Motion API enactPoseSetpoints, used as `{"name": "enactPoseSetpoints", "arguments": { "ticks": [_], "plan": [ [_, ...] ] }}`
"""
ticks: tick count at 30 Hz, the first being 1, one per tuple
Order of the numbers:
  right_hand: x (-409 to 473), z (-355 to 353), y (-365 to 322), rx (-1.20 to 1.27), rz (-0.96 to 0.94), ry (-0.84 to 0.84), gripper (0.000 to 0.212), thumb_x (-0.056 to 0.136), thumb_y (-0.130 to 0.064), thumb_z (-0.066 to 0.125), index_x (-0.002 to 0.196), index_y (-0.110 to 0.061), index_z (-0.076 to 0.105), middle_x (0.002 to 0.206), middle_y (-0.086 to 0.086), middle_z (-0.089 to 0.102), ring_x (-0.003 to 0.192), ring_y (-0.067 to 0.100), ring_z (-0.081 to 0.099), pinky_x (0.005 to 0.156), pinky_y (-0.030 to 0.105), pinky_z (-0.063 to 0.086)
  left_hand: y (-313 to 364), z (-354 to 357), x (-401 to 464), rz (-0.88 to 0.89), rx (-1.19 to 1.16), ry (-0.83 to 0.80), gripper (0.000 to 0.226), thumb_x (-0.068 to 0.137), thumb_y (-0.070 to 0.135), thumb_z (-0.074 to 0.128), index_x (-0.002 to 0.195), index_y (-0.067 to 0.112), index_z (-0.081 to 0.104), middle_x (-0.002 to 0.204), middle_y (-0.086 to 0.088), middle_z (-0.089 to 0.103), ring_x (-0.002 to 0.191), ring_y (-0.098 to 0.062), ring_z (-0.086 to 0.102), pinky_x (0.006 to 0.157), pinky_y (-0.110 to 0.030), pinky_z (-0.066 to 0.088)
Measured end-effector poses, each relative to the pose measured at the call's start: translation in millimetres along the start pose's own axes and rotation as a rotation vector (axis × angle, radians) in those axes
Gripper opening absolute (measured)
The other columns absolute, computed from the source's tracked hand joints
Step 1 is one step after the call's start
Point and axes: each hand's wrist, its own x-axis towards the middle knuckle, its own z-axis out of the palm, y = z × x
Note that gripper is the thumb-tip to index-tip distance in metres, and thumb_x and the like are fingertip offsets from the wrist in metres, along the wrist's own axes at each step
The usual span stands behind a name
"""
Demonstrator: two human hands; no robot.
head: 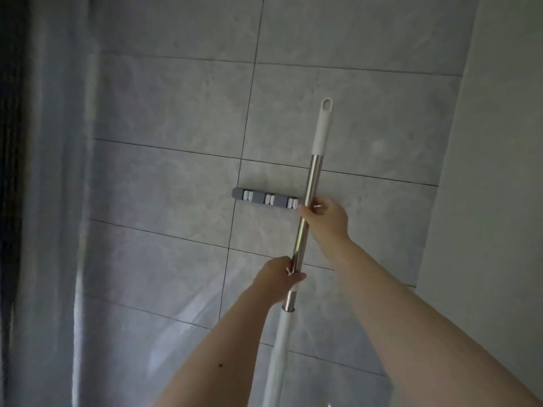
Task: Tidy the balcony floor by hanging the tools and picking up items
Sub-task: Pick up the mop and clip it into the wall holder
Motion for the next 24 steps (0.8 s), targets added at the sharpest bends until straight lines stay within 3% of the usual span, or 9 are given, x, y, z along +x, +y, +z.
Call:
{"name": "enactPoseSetpoints", "arguments": {
  "ticks": [2,4,7,9,13,15,18,21,24],
  "plan": [
    [9,0,8,-0.037,0.014,0.029,0.024,0.082,-0.022,0.072,0.1,-0.008,0.067,0.088,0.003,0.066,0.083,0.018,0.062,0.081,0.033,0.051,2,5,17,0.0,0.004,-0.005,0.034,0.09,0.033,0.057,0.065,0.016,0.043,0.064,0.004,0.042,0.062,-0.014,0.043,0.057,-0.024,0.032],
    [18,1,15,-0.068,0.017,0.042,0.022,0.081,-0.022,0.071,0.097,-0.006,0.067,0.083,0.002,0.064,0.078,0.017,0.06,0.076,0.031,0.05,3,8,29,-0.005,0.035,-0.033,0.037,0.09,0.034,0.056,0.061,0.017,0.041,0.063,0.004,0.042,0.064,-0.018,0.046,0.06,-0.026,0.034],
    [32,5,25,-0.096,0.028,0.05,0.019,0.084,-0.026,0.068,0.087,-0.007,0.068,0.066,-0.005,0.059,0.066,0.014,0.056,0.068,0.026,0.045,3,12,43,0.019,0.101,-0.043,0.024,0.089,0.033,0.056,0.088,0.009,0.055,0.086,-0.005,0.059,0.084,-0.028,0.059,0.07,-0.032,0.043],
    [41,9,32,-0.105,0.039,0.057,0.021,0.084,-0.028,0.068,0.082,-0.007,0.068,0.062,-0.007,0.057,0.067,0.016,0.056,0.067,0.027,0.045,0,17,53,0.047,0.147,-0.032,0.028,0.089,0.032,0.055,0.103,0.008,0.054,0.103,-0.009,0.061,0.097,-0.029,0.061,0.078,-0.034,0.047],
    [64,10,49,-0.119,0.067,0.053,0.04,0.088,-0.036,0.061,0.075,0.001,0.068,0.063,0.005,0.058,0.064,0.019,0.054,0.063,0.027,0.041,-3,29,74,0.054,0.195,-0.043,0.031,0.09,0.034,0.053,0.109,0.009,0.053,0.111,-0.009,0.061,0.103,-0.028,0.06,0.085,-0.036,0.047],
    [83,7,58,-0.144,0.091,0.038,0.045,0.09,-0.039,0.058,0.057,-0.009,0.063,0.056,0.003,0.056,0.058,0.018,0.053,0.062,0.025,0.04,1,35,89,0.046,0.203,-0.052,0.032,0.092,0.035,0.051,0.11,0.008,0.054,0.112,-0.008,0.061,0.103,-0.027,0.061,0.087,-0.037,0.048],
    [111,2,66,-0.18,0.095,0.024,0.048,0.09,-0.04,0.058,0.048,-0.018,0.052,0.051,-0.001,0.053,0.048,0.011,0.049,0.057,0.025,0.039,7,42,114,0.047,0.143,-0.051,0.029,0.093,0.035,0.05,0.104,0.008,0.057,0.102,-0.006,0.065,0.097,-0.025,0.063,0.086,-0.036,0.05],
    [132,-1,75,-0.206,0.093,-0.03,0.049,0.09,-0.039,0.059,0.047,-0.016,0.053,0.054,0.003,0.056,0.05,0.015,0.051,0.062,0.027,0.042,11,47,139,0.044,0.074,-0.004,0.019,0.091,0.032,0.055,0.085,0.014,0.051,0.073,0.005,0.054,0.074,-0.018,0.056,0.07,-0.029,0.046],
    [149,-1,83,-0.187,0.046,-0.042,0.038,0.087,-0.033,0.064,0.064,-0.004,0.069,0.071,0.017,0.07,0.061,0.024,0.062,0.07,0.034,0.052,10,52,157,0.032,0.107,0.005,0.019,0.09,0.03,0.057,0.087,0.012,0.052,0.081,-0.003,0.056,0.075,-0.023,0.057,0.067,-0.028,0.042]
  ]
}}
